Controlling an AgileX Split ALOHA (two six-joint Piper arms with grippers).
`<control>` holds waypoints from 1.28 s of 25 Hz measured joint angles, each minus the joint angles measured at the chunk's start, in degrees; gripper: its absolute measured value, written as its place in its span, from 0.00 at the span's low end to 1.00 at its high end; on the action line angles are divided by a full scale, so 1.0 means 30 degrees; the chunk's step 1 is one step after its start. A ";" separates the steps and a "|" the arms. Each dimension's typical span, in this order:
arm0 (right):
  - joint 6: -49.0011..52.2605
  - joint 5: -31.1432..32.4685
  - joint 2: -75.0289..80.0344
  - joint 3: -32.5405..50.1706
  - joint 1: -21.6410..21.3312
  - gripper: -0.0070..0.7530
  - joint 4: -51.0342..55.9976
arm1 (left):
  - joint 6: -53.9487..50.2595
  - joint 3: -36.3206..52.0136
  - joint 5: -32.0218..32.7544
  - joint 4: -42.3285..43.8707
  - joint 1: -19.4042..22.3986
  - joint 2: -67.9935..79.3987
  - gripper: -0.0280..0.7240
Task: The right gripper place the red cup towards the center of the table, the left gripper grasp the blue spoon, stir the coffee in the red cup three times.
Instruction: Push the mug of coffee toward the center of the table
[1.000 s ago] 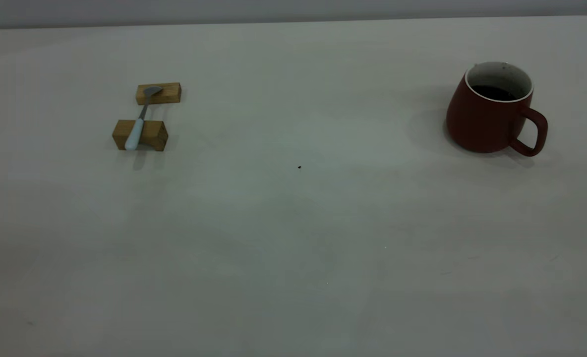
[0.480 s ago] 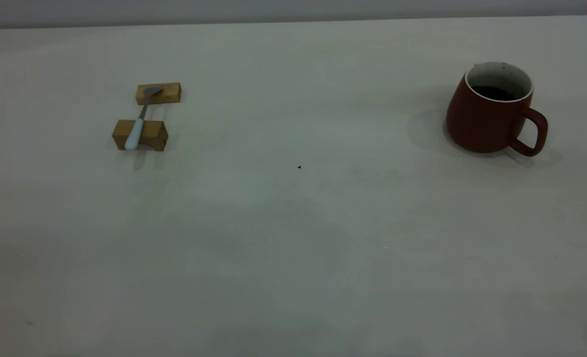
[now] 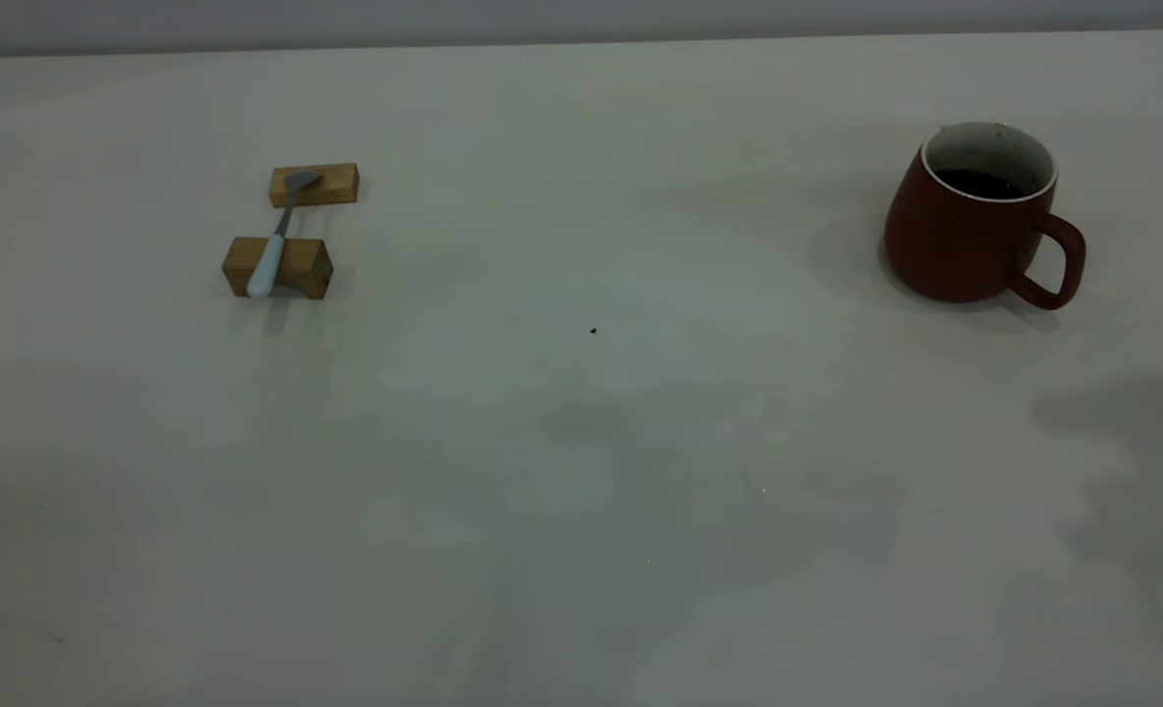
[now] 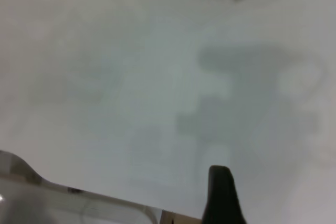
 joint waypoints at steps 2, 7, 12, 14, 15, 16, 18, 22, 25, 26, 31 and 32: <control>-0.0814 -0.0620 0.1545 -0.0181 0.0037 0.78 0.0125 | 0.0000 0.0000 0.0000 0.0000 0.0000 0.0000 0.80; -0.3662 -0.3218 0.5021 -0.0462 0.1416 0.78 0.0425 | 0.0000 0.0000 0.0000 0.0000 0.0000 0.0000 0.80; -0.4843 -0.5286 0.8803 -0.1909 0.2504 0.78 -0.0099 | 0.0000 0.0000 0.0000 0.0000 0.0000 0.0000 0.80; -0.5315 -0.5754 0.9975 -0.2651 0.2525 0.78 -0.0647 | 0.0000 0.0000 0.0000 0.0000 0.0000 0.0000 0.80; -0.5493 -0.5846 1.0486 -0.3062 0.2525 0.78 -0.0994 | 0.0000 0.0000 0.0000 0.0000 0.0000 0.0000 0.80; -0.5659 -0.5909 1.0917 -0.3464 0.2525 0.78 -0.1379 | 0.0000 0.0000 0.0000 0.0000 0.0000 0.0000 0.80; -0.5759 -0.5939 1.1506 -0.4136 0.2525 0.78 -0.2049 | 0.0000 0.0000 0.0000 0.0000 0.0000 0.0000 0.80; -0.5759 -0.5986 1.2366 -0.5413 0.2525 0.78 -0.2875 | 0.0000 0.0000 0.0000 0.0000 0.0000 0.0000 0.80; -0.5759 -0.6076 1.3276 -0.6329 0.2525 0.78 -0.2962 | 0.0000 0.0000 0.0000 0.0000 0.0000 0.0000 0.80; -0.5759 -0.6076 1.3654 -0.6631 0.2525 0.78 -0.2962 | 0.0000 0.0000 0.0000 0.0000 0.0000 0.0000 0.80; -0.5759 -0.6082 1.5200 -0.7830 0.2525 0.78 -0.2977 | 0.0000 0.0000 0.0000 0.0000 0.0000 0.0000 0.80; -0.5759 -0.6100 1.5432 -0.8033 0.2505 0.78 -0.2977 | 0.0000 0.0000 0.0000 0.0000 0.0000 0.0000 0.80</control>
